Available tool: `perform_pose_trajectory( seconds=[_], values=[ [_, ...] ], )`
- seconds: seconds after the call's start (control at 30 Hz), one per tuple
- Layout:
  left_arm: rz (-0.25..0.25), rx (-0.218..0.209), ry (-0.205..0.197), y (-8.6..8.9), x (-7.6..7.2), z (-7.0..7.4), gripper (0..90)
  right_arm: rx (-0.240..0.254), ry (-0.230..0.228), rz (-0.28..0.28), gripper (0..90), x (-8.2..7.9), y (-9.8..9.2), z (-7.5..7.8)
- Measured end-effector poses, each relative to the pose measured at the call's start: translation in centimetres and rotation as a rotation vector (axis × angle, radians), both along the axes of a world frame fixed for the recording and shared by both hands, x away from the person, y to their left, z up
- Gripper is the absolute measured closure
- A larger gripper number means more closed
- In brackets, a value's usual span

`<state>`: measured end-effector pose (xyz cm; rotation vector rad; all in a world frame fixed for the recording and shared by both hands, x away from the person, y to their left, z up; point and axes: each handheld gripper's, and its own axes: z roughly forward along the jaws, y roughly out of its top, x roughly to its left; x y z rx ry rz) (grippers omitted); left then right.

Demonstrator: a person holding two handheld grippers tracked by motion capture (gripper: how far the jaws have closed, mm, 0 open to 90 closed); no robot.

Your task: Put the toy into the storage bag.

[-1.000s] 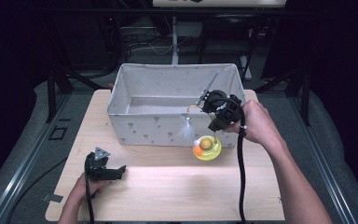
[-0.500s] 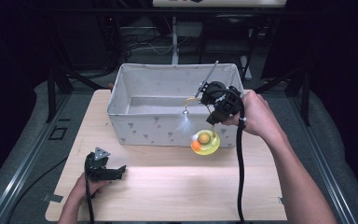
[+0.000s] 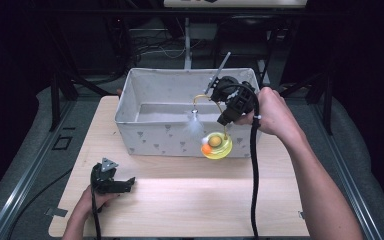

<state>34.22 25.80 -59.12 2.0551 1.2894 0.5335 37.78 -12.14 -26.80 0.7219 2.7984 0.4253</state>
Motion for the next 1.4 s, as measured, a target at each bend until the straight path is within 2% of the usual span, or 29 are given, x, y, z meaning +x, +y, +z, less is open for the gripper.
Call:
perform_pose_trajectory(
  seconds=[0.17,0.33,0.7,1.03,1.07,1.4],
  values=[
    [0.001,0.000,-0.001,0.0,0.0,0.0,0.3,0.013,-0.007,0.004,88.1,0.3,0.4,1.0],
    [0.001,0.001,-0.001,0.0,0.0,0.0,0.3,0.005,-0.017,0.014,88.1,0.5,0.7,2.2],
    [0.002,0.003,-0.002,0.0,0.0,0.0,0.3,0.015,-0.036,0.005,88.2,1.6,1.1,4.0],
    [0.001,0.000,-0.001,0.0,0.0,0.0,0.3,0.027,-0.053,-0.020,88.3,3.0,1.2,5.0],
    [0.001,0.001,-0.001,0.0,0.0,0.0,0.3,0.040,-0.051,-0.028,88.3,3.1,1.2,5.0],
    [0.002,-0.001,-0.002,0.0,0.0,0.0,0.3,0.060,-0.074,-0.078,88.3,4.7,0.6,5.4]
  ],
)
